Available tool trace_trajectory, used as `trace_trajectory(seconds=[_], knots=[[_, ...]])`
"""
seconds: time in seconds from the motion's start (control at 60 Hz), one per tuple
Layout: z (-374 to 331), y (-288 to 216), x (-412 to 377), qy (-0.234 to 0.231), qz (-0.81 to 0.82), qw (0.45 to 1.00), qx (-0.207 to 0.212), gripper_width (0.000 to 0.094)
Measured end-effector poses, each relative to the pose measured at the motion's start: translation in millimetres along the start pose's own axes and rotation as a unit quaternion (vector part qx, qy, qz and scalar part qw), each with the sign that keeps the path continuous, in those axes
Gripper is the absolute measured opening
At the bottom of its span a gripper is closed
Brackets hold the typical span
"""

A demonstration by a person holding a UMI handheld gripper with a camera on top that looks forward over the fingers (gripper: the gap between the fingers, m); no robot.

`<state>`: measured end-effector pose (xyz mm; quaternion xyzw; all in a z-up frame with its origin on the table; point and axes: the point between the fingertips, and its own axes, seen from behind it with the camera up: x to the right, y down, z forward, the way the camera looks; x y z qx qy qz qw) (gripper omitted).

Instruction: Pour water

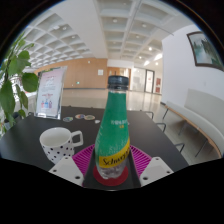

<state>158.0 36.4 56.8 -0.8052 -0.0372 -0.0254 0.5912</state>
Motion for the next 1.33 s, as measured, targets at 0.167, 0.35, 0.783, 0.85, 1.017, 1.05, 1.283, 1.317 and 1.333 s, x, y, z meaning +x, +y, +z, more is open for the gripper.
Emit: trace_trajectory(seconds=[0.167, 0.35, 0.783, 0.85, 1.017, 1.05, 1.283, 1.317, 1.333], knots=[[-28.2, 13.2, 4.0, 0.020, 0.015, 0.999, -0.045, 0.0849], [-95.2, 9.0, -3.6, 0.040, 0.026, 0.997, -0.064, 0.0860], [-271.7, 3.8, -31.0, 0.052, 0.036, 0.997, -0.052, 0.0860], [-286.2, 5.3, -32.3, 0.053, 0.029, 0.997, -0.055, 0.0860], [-310.9, 8.0, -36.4, 0.051, 0.023, 0.997, -0.056, 0.0859], [-313.0, 9.5, -36.0, 0.048, 0.023, 0.997, -0.056, 0.0861], [-326.7, 7.2, -40.0, 0.046, 0.005, 0.998, -0.048, 0.0858], [-325.5, 7.5, -39.0, 0.046, 0.009, 0.998, -0.048, 0.0858], [-325.7, 7.7, -38.7, 0.046, 0.010, 0.998, -0.048, 0.0860]])
